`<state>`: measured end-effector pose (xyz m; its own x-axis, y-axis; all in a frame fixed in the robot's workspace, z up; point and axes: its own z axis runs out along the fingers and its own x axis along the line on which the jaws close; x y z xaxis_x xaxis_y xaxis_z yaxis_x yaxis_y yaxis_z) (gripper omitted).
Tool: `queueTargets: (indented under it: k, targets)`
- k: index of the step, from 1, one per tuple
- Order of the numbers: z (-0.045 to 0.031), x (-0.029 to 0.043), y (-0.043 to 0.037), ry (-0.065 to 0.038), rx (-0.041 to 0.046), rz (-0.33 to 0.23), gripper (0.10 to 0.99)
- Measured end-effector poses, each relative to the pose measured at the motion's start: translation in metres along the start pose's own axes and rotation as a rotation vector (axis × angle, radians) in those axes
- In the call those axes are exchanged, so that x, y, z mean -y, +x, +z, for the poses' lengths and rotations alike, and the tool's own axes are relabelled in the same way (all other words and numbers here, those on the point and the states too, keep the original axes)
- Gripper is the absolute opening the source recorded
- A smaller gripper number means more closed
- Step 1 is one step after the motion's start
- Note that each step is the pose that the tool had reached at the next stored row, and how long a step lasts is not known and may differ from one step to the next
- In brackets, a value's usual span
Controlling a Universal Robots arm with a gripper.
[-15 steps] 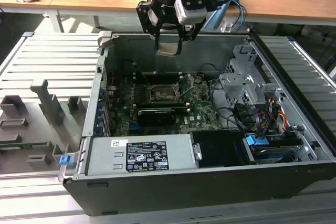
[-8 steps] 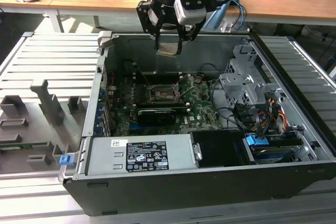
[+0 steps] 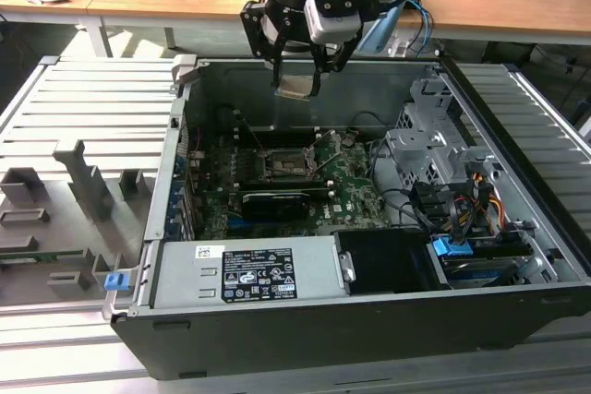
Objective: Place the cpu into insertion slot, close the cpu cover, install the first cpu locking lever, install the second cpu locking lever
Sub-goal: 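Place the cpu into insertion slot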
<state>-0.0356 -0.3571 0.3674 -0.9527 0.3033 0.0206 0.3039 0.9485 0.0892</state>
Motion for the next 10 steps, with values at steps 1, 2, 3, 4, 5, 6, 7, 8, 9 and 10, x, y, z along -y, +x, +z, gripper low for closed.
queueTargets:
  k: [1, 2, 3, 4, 5, 6, 7, 8, 9, 10]
  targets:
    - [0.0, 0.0, 0.0, 0.0, 0.0003, 0.004, 0.541]
    - [0.0, 0.0, 0.0, 0.0, 0.0008, 0.009, 0.541]
    - [0.0, 0.0, 0.0, 0.0, 0.0011, 0.012, 0.541]
    - [0.0001, 0.0, 0.0, 0.0, 0.0013, 0.015, 0.541]
    - [0.0001, 0.0, 0.0, 0.0, 0.0018, 0.02, 0.541]
    - [0.0001, 0.0, 0.0001, -0.001, 0.0026, 0.028, 0.541]
    - [0.0001, 0.0001, 0.0001, -0.001, 0.0032, 0.035, 0.541]
    - [0.0002, 0.0001, 0.0001, -0.001, 0.004, 0.044, 0.541]
    - [0.0002, 0.0001, 0.0001, -0.001, 0.0046, 0.051, 0.541]
    - [0.0002, 0.0001, 0.0001, -0.001, 0.0059, 0.066, 0.541]
